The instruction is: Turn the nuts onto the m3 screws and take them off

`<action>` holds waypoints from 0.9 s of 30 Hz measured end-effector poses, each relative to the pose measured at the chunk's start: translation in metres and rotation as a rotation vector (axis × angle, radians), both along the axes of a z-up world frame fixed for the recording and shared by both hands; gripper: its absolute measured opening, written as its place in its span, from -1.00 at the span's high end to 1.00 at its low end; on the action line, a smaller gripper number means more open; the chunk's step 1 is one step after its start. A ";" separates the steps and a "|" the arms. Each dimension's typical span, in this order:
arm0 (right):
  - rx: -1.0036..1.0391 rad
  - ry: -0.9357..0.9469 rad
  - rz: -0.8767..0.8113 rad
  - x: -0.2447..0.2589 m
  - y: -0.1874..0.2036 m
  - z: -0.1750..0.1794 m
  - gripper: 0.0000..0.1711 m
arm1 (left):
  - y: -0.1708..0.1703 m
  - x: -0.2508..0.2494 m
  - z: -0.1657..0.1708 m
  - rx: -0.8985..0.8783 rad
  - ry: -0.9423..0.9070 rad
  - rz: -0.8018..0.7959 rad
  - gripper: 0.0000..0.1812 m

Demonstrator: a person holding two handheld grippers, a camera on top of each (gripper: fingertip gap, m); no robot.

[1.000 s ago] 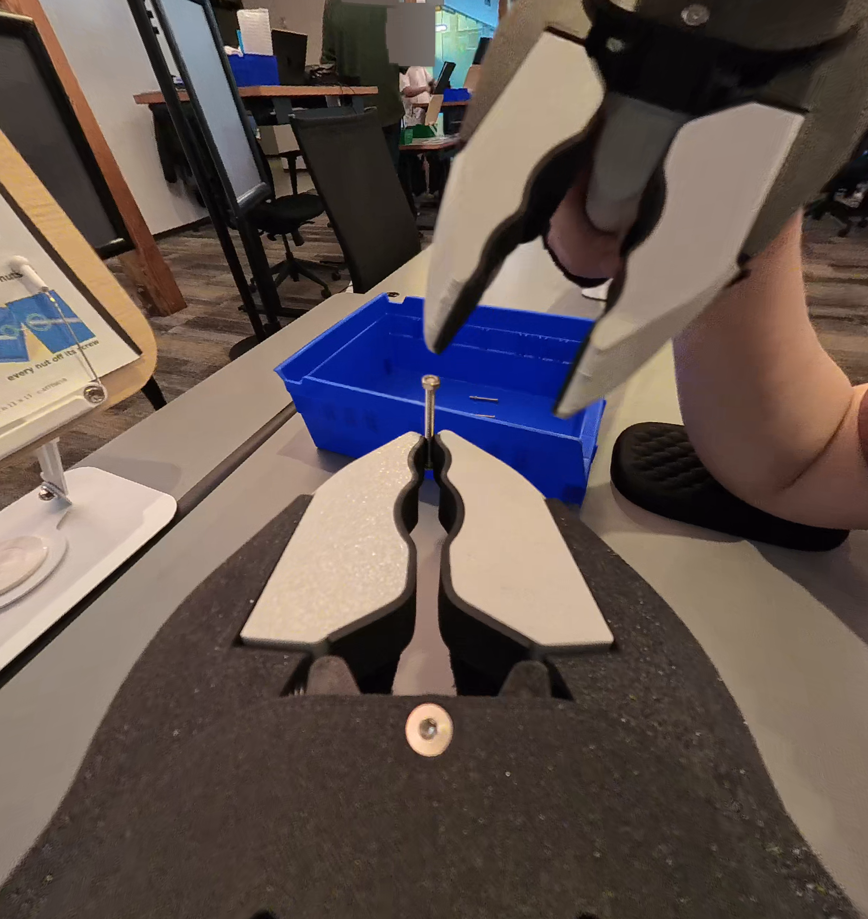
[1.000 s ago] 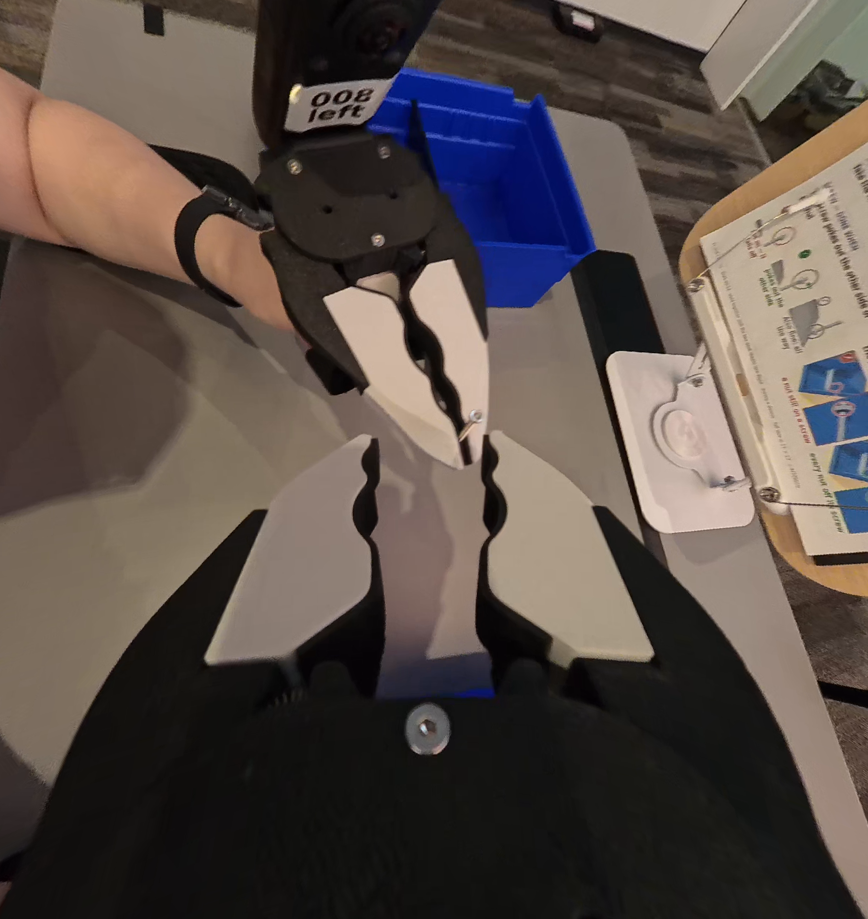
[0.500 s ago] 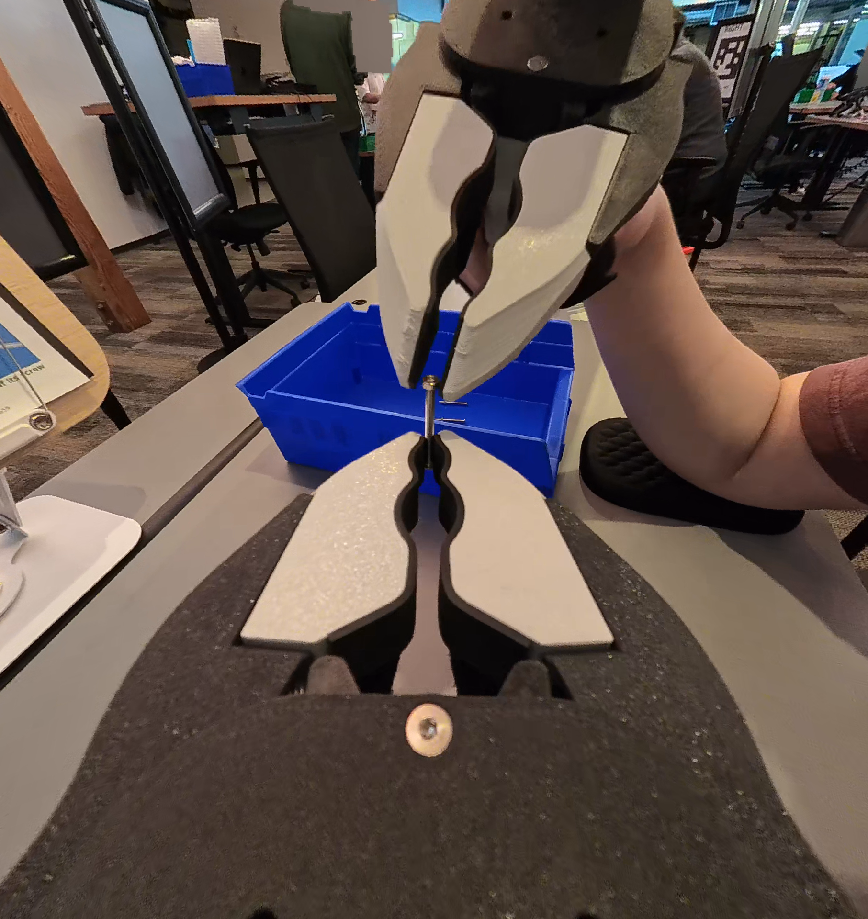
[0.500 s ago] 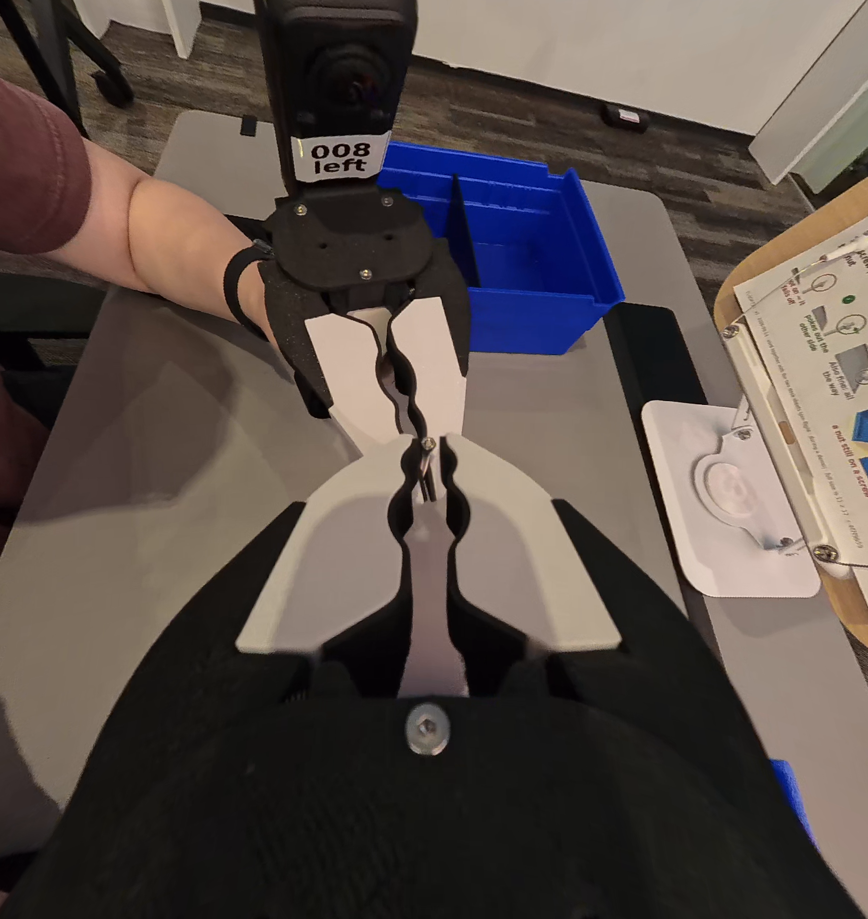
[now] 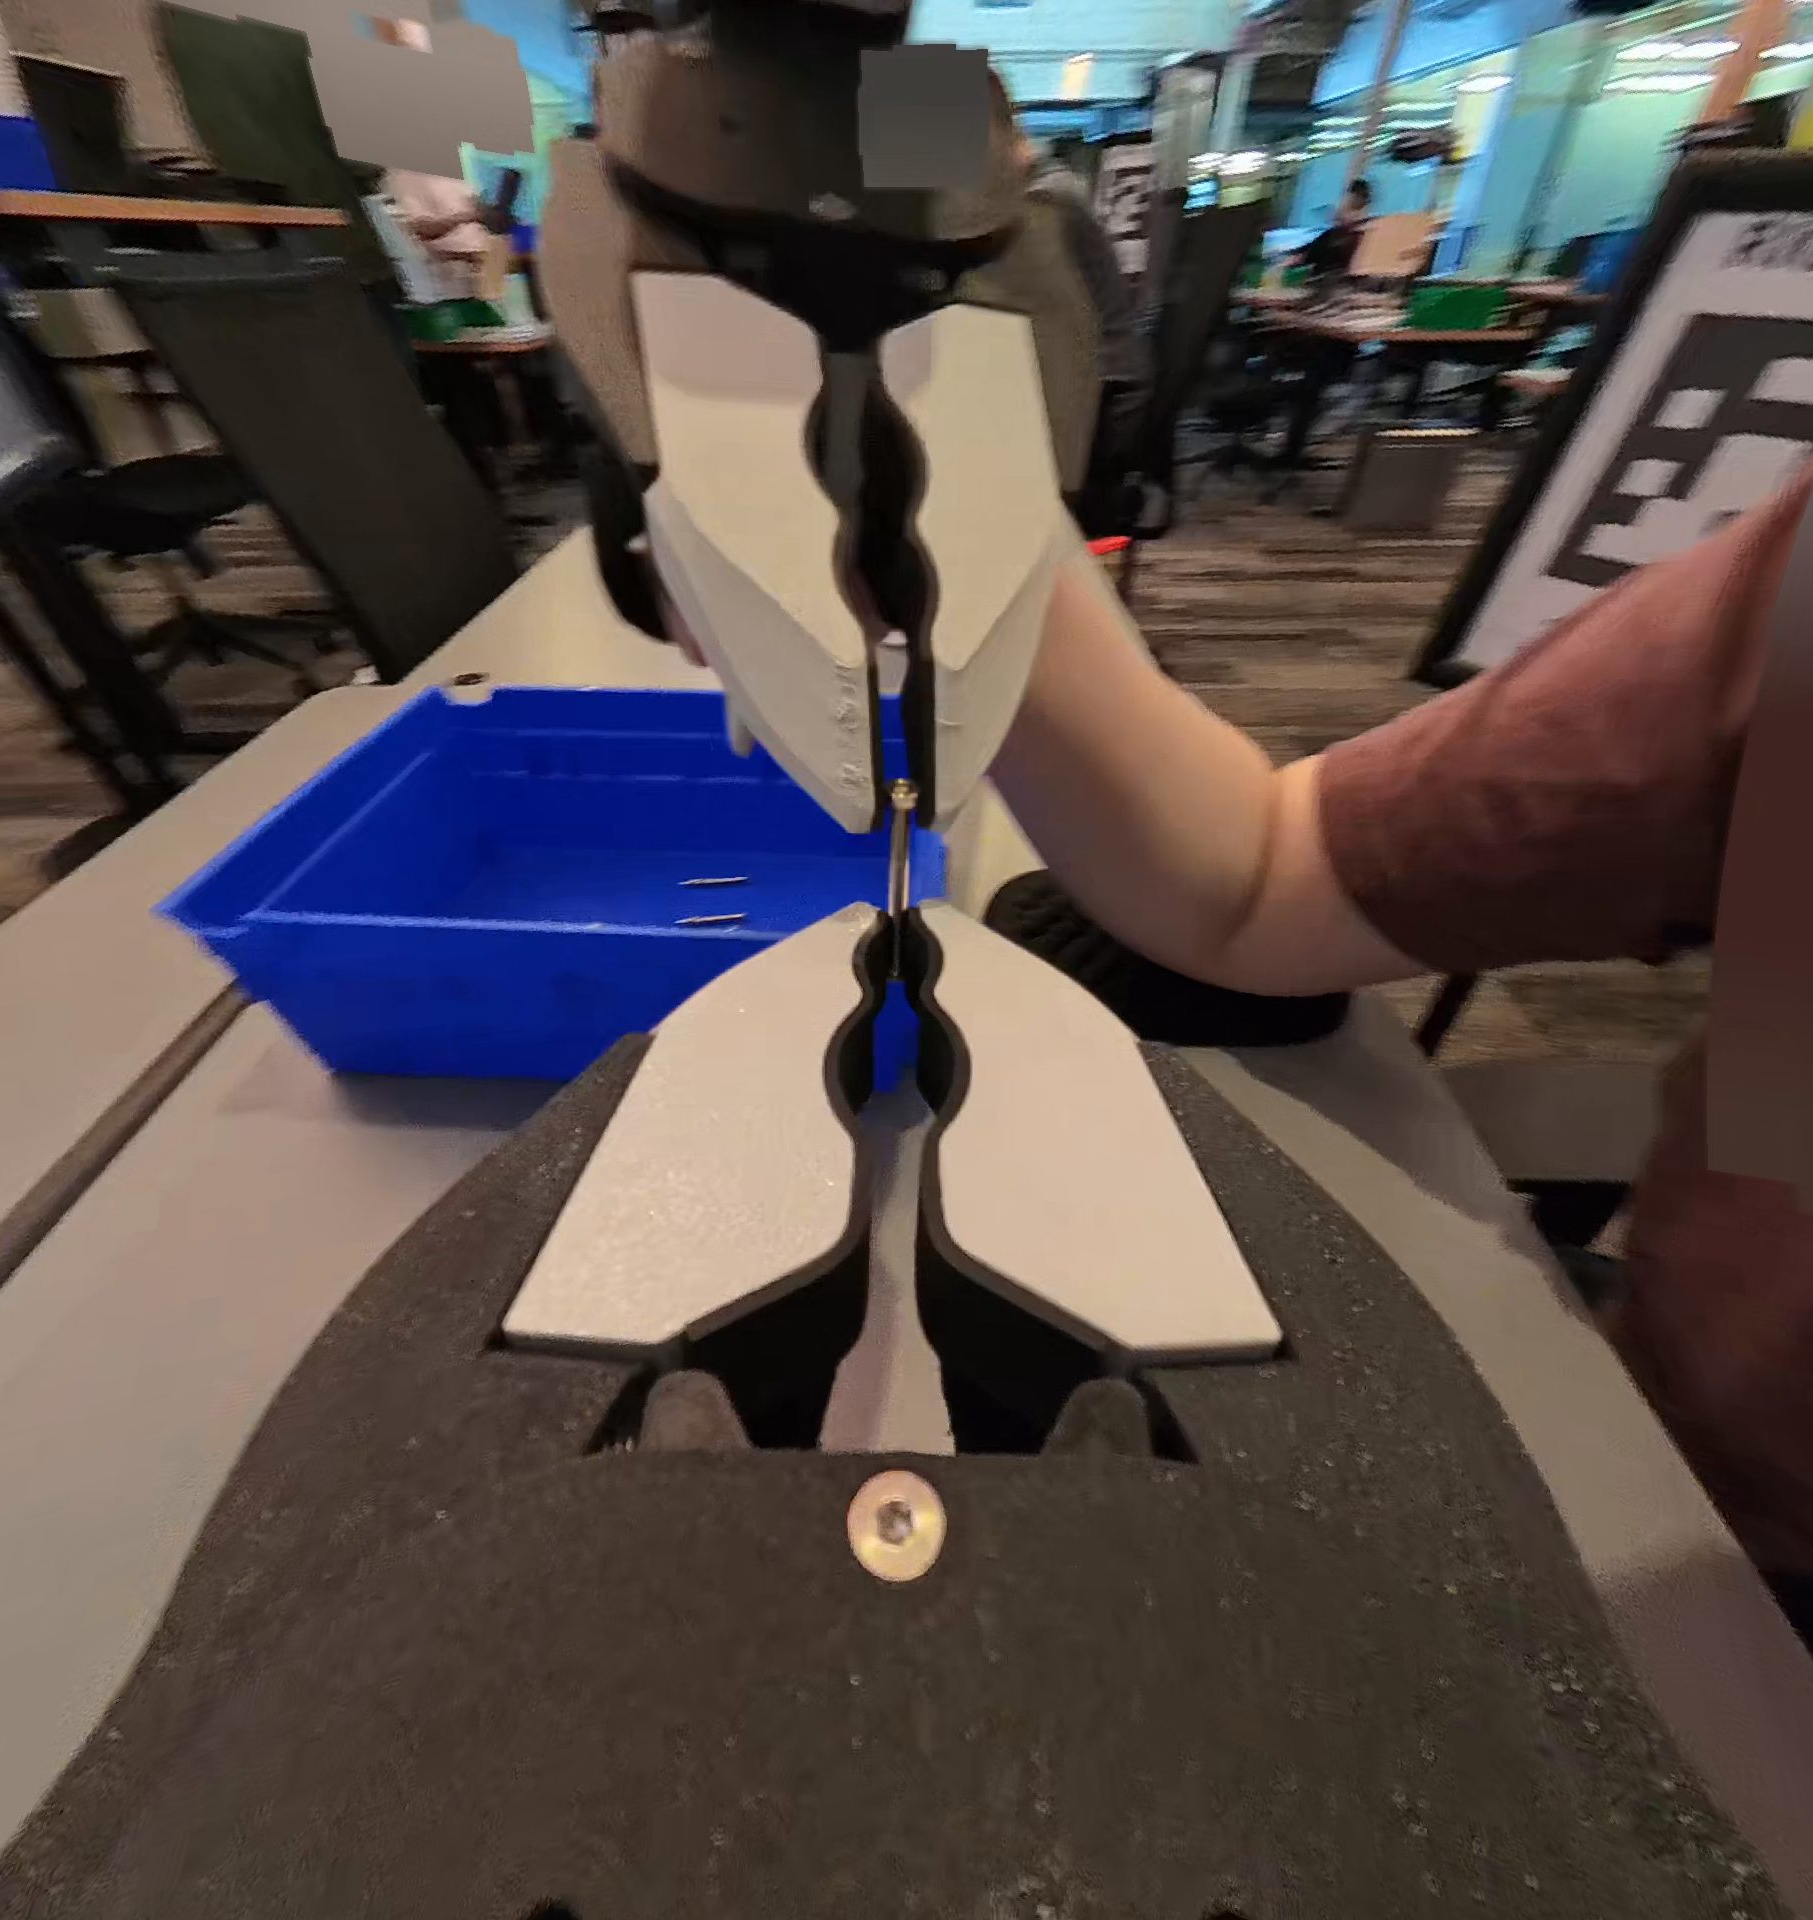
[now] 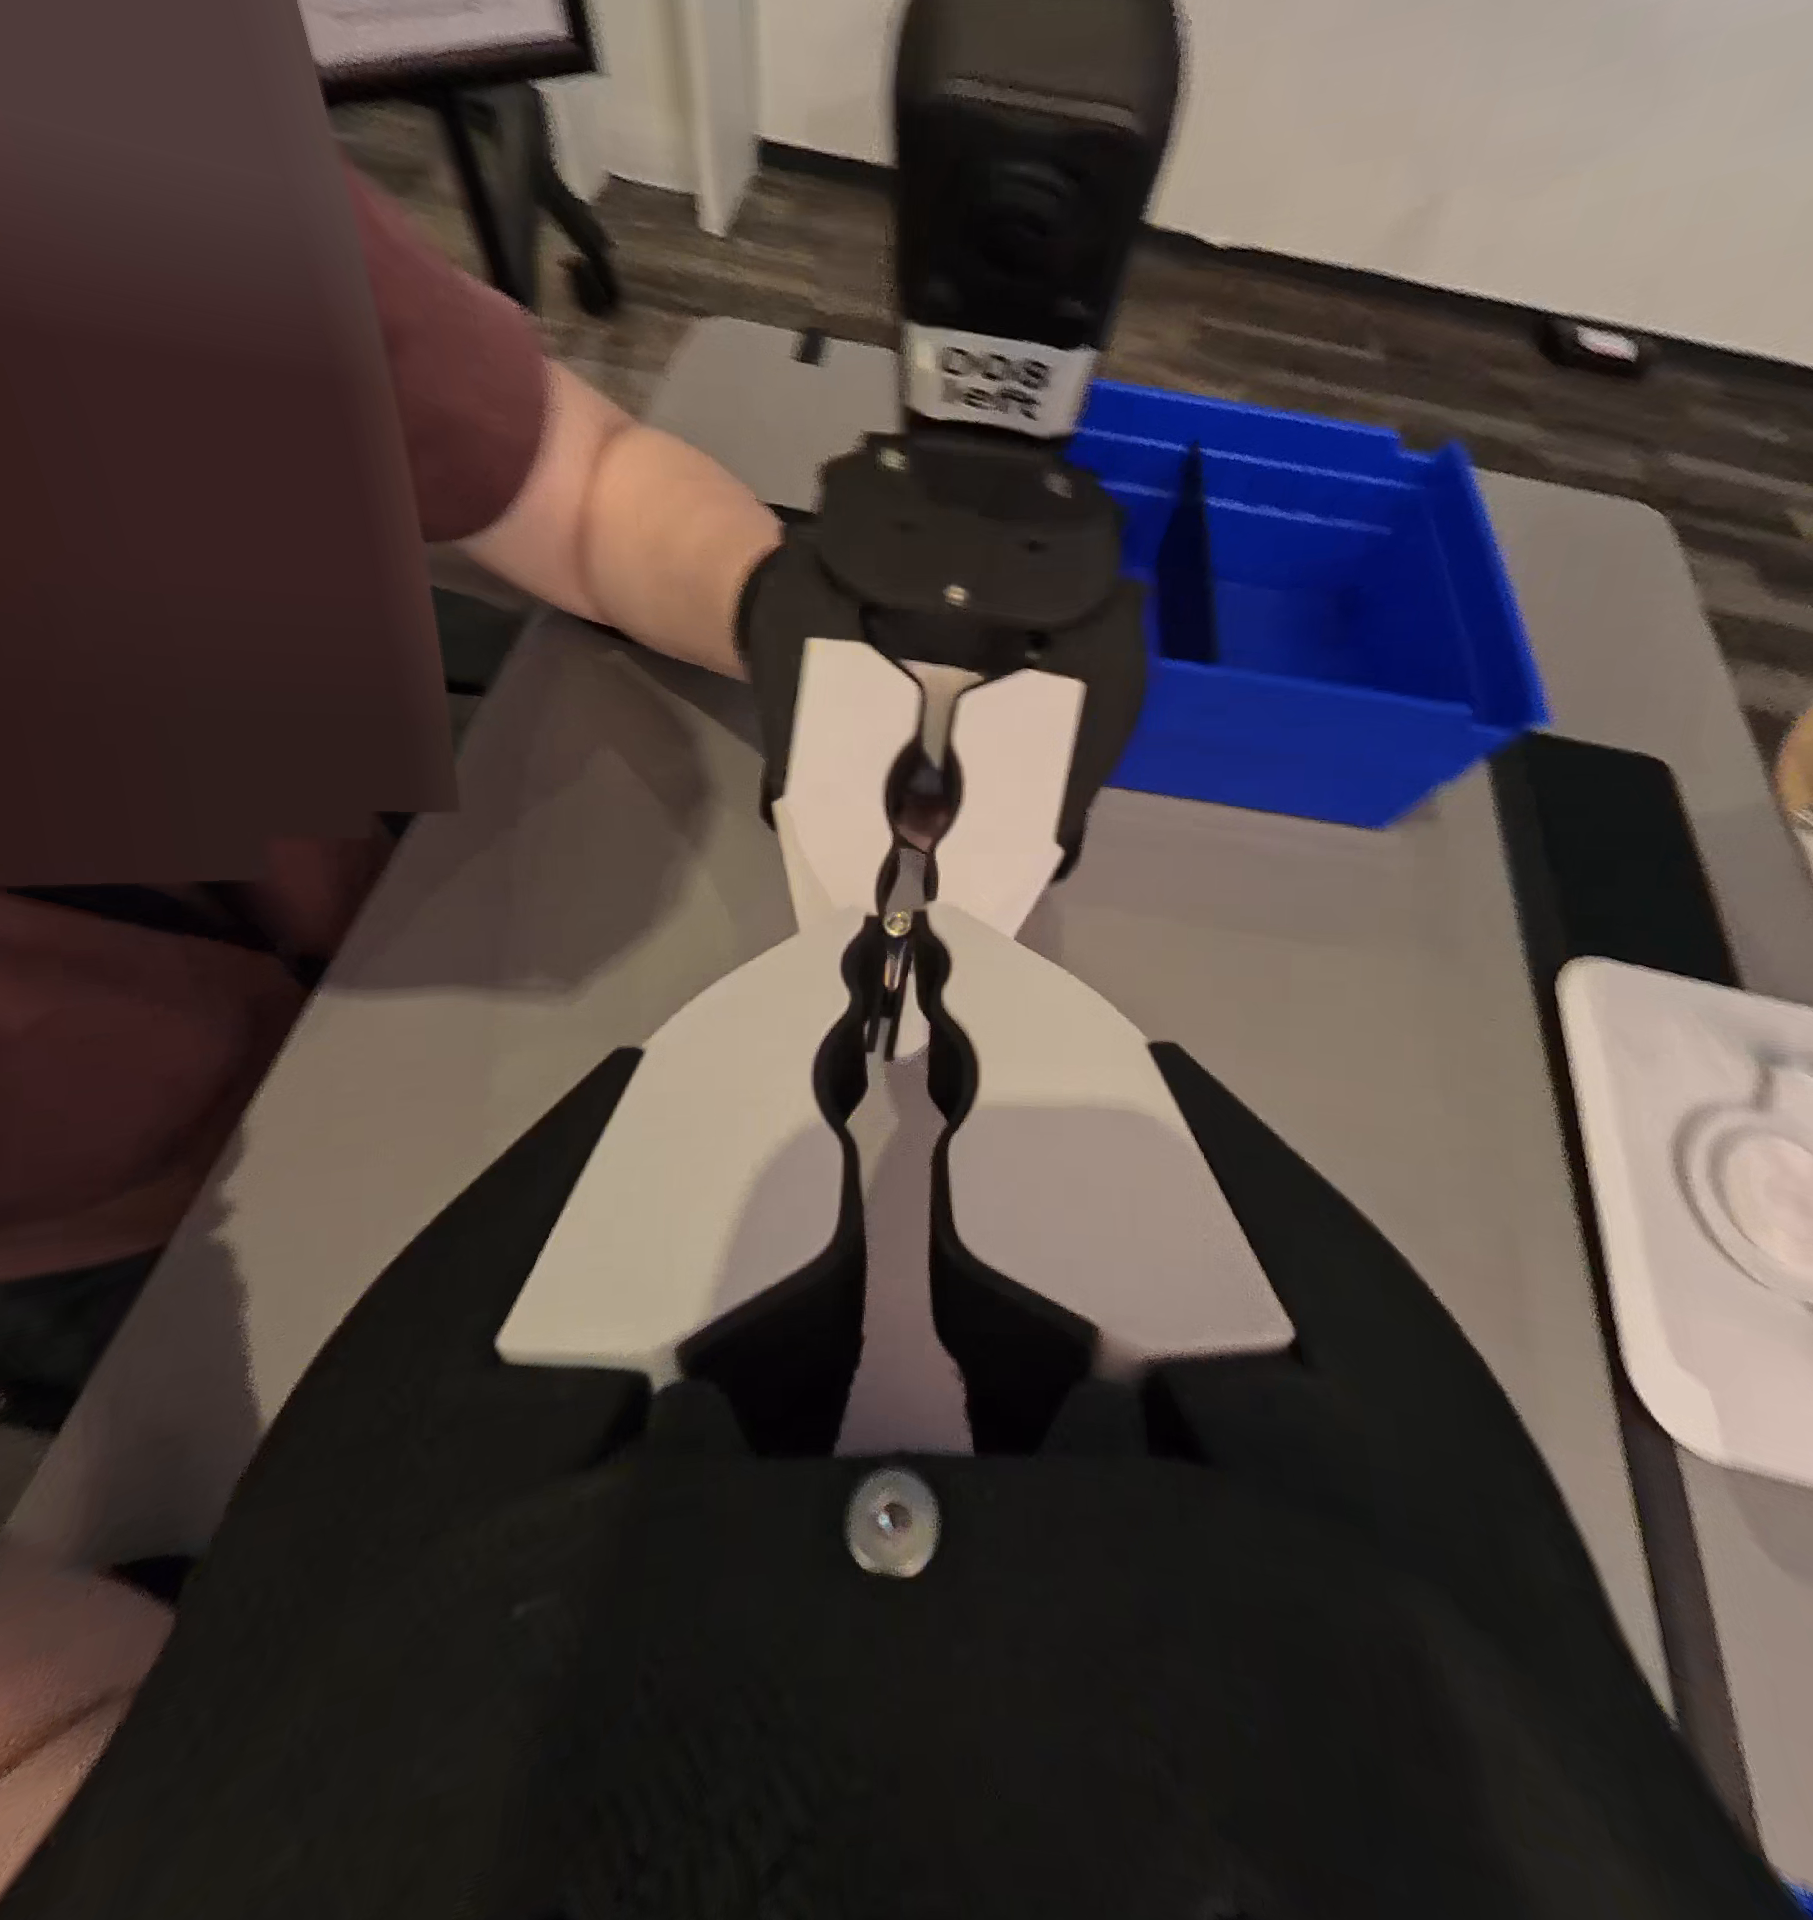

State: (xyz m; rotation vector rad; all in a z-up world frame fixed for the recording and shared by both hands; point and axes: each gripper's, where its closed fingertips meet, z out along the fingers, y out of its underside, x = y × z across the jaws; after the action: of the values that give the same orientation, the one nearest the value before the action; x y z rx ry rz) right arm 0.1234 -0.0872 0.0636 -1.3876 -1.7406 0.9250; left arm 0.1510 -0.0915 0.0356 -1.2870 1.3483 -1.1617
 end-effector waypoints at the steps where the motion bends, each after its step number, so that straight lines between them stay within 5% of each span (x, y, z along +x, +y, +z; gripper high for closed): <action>1: -0.014 0.010 0.051 0.001 -0.008 0.001 0.93 | -0.008 0.001 0.001 -0.008 -0.002 -0.049 0.98; 7: -0.080 0.035 0.312 0.006 -0.048 0.002 0.93 | -0.052 0.000 0.001 -0.095 0.013 -0.323 0.98; 12: -0.082 0.033 0.331 0.003 -0.052 0.001 0.93 | -0.055 0.001 0.000 -0.105 0.007 -0.342 0.98; 27: -0.209 0.022 -0.301 -0.011 0.040 0.001 0.93 | 0.043 -0.015 0.001 -0.035 0.026 0.235 0.98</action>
State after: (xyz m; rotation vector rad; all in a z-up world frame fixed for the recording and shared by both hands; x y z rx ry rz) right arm 0.1120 -0.0470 0.0648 -1.7115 -1.3987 0.9679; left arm 0.1362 -0.0488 0.0364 -1.4478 1.1639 -1.0126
